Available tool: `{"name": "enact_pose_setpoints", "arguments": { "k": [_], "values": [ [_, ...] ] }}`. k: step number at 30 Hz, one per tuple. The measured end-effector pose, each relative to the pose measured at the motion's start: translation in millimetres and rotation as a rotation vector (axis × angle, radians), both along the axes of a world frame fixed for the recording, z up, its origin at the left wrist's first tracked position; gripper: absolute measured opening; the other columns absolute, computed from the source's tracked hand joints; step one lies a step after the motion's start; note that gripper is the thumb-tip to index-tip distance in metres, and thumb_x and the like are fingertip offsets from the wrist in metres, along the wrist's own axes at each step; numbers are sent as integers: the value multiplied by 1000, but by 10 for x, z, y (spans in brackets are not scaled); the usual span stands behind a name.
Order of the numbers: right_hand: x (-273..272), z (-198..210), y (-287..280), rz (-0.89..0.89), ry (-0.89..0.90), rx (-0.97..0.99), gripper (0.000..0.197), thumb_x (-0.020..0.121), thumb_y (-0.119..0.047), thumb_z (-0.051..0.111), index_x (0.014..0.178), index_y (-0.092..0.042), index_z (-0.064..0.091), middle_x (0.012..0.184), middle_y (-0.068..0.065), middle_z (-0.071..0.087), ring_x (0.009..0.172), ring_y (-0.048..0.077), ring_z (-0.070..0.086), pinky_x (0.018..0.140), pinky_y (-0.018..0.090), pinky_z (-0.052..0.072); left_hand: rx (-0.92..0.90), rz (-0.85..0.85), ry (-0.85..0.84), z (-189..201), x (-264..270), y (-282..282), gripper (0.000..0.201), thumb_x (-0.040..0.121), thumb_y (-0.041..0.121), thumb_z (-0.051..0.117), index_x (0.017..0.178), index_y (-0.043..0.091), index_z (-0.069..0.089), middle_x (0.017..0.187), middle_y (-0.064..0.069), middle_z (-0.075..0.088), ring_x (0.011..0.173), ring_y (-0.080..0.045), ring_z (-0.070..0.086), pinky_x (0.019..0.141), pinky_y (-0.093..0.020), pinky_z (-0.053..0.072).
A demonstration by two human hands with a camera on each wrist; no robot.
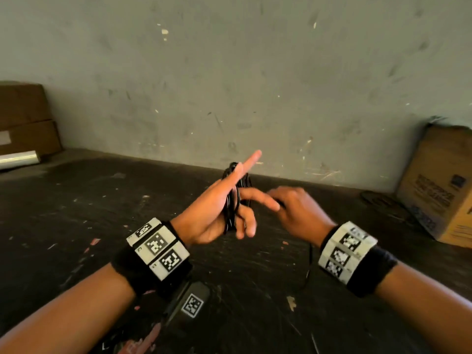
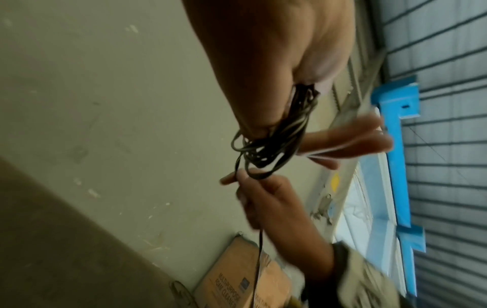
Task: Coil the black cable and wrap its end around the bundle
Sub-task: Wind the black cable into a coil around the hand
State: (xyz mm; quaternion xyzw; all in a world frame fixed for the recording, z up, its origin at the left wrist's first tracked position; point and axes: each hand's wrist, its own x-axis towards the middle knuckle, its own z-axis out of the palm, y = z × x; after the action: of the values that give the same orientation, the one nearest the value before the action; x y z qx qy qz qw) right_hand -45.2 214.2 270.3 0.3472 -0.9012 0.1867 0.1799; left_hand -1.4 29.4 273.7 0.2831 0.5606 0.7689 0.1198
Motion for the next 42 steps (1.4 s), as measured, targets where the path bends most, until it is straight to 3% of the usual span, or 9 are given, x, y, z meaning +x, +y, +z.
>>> {"name": "enact_pose_setpoints", "arguments": {
  "k": [5, 10, 21, 25, 28, 31, 33, 35, 42],
  "values": [
    [239, -271, -234, 103, -263, -25, 14, 96, -23, 47, 93, -20, 60, 75, -2, 64, 64, 14, 63, 62, 32, 54, 157, 197, -139, 27, -284, 31, 66, 84, 52, 44, 145, 49, 18, 119, -17, 68, 62, -22, 72, 51, -30, 59],
    [349, -277, -315, 84, -496, 46, 14, 96, -23, 48, 105, -15, 56, 77, -2, 59, 77, 18, 66, 72, 35, 56, 153, 289, -123, -88, -424, 49, 56, 98, 38, 36, 146, 49, 10, 121, -15, 67, 72, -25, 73, 54, -31, 60],
    [217, -393, -186, -166, -493, 257, 20, 98, -25, 42, 107, -16, 57, 92, 5, 60, 81, 19, 60, 73, 35, 49, 340, 198, -246, -170, -505, 132, 51, 99, 38, 37, 145, 50, 19, 119, -18, 68, 70, -23, 74, 50, -28, 59],
    [373, -356, -225, -11, -501, 227, 21, 97, -26, 45, 97, -12, 61, 88, 7, 64, 79, 22, 63, 75, 42, 54, 234, 194, -169, -260, -488, 222, 55, 98, 37, 35, 145, 51, 11, 119, -19, 68, 72, -27, 74, 52, -33, 60],
    [468, -219, -245, 51, -510, 229, 21, 96, -23, 48, 91, -8, 61, 75, -3, 54, 75, 18, 58, 68, 33, 49, 169, 193, -147, -318, -455, 253, 57, 96, 38, 35, 145, 52, 9, 119, -18, 67, 71, -27, 73, 51, -33, 60],
    [536, -41, -213, 79, -515, 216, 21, 96, -20, 50, 82, -9, 62, 90, -2, 61, 100, 11, 59, 80, 25, 47, 60, 214, -100, -366, -409, 252, 66, 88, 44, 41, 144, 53, 8, 113, -15, 71, 65, -21, 71, 49, -31, 57],
    [586, 110, -156, 59, -513, 190, 21, 95, -18, 52, 88, -6, 67, 77, -7, 60, 77, -9, 59, 63, 10, 46, -80, 249, -58, -411, -363, 251, 66, 87, 46, 44, 143, 56, 9, 103, -11, 73, 59, -18, 66, 49, -30, 56],
    [595, 270, -91, 34, -491, 197, 18, 93, -16, 55, 90, -7, 71, 61, -11, 54, 52, -14, 52, 48, 6, 40, -203, 250, -45, -471, -297, 244, 63, 87, 47, 44, 139, 61, 12, 93, -12, 71, 54, -21, 64, 43, -29, 52],
    [425, 843, 140, 53, -260, 300, 8, 79, -30, 72, 77, -23, 69, 63, -12, 61, 59, -1, 53, 59, 19, 39, -506, 59, 20, -631, -155, 193, 66, 84, 68, 28, 145, 46, 21, 59, -5, 55, 34, -8, 34, 34, -18, 27]
  ]
}}
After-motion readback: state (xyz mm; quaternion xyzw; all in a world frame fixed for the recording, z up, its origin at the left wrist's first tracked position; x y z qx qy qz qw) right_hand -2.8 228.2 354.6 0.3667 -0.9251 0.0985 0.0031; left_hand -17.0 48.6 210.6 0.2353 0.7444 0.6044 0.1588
